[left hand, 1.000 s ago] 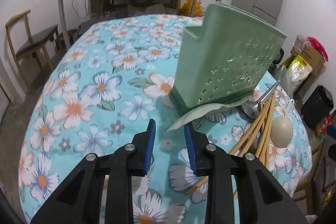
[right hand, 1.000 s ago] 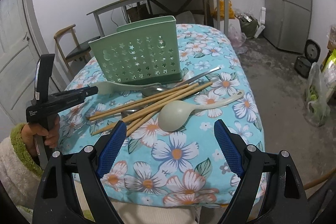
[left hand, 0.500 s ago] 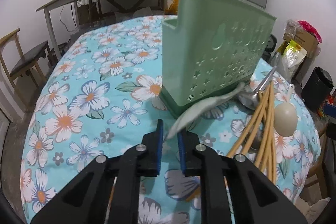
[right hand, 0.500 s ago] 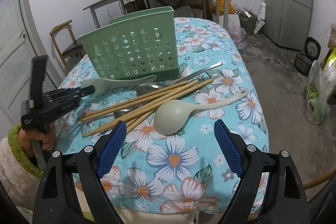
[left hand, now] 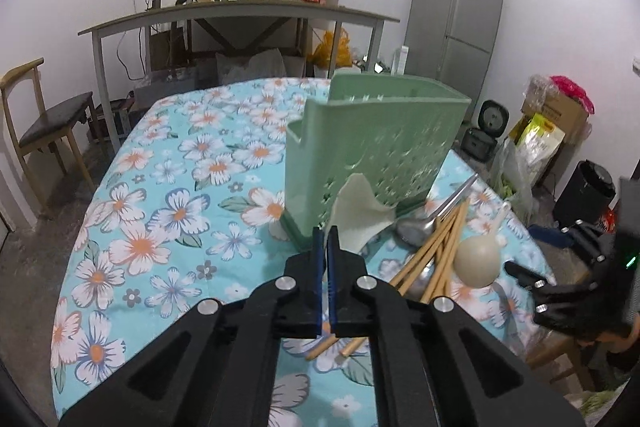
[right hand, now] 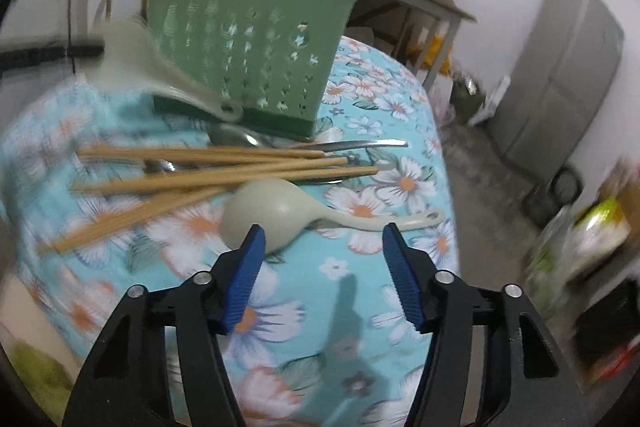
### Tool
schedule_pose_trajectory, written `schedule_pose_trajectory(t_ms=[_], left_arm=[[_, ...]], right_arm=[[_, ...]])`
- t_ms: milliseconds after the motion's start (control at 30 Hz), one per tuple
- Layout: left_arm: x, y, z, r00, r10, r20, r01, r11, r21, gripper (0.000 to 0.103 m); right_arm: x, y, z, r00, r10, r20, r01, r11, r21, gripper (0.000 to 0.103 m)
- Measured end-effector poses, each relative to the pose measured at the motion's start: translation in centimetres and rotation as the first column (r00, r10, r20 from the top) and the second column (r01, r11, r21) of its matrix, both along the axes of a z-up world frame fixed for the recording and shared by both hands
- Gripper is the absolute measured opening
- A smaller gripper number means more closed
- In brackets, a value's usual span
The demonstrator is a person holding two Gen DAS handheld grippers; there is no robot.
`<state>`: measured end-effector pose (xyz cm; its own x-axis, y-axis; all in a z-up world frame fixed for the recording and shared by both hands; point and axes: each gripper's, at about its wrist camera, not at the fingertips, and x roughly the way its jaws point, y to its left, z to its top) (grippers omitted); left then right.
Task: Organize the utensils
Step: 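Lift the white paddle with the left gripper while the right gripper grasps the white ladle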
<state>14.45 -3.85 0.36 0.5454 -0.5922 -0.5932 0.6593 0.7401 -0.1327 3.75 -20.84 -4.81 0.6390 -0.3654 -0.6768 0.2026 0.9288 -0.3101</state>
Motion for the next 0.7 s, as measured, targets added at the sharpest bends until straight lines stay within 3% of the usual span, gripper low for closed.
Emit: schedule_pose_trajectory(t_ms=[200, 433, 700], left_arm=[[-0.5, 0.4, 1.1, 1.0, 0.013, 0.008, -0.013, 1.0, -0.025, 0.001], [-0.7, 0.5, 1.7, 1.0, 0.019, 0.01, -0.019, 0.999, -0.032, 0.001], [-1.0, 0.4, 1.8, 1.0, 0.028, -0.004, -0.028, 0.999, -0.031, 0.001]], right_arm=[[0.5, 1.2, -2.6, 0.987, 0.104, -0.123, -0.133, 0.957, -0.258, 0.045], [1.0, 3.1, -4.5, 0.963, 0.209, -0.168, -0.262, 0.87, -0.418, 0.029], [0.7, 5.0, -5.0, 0.934, 0.311, -0.177, -0.355, 0.74, -0.572, 0.025]])
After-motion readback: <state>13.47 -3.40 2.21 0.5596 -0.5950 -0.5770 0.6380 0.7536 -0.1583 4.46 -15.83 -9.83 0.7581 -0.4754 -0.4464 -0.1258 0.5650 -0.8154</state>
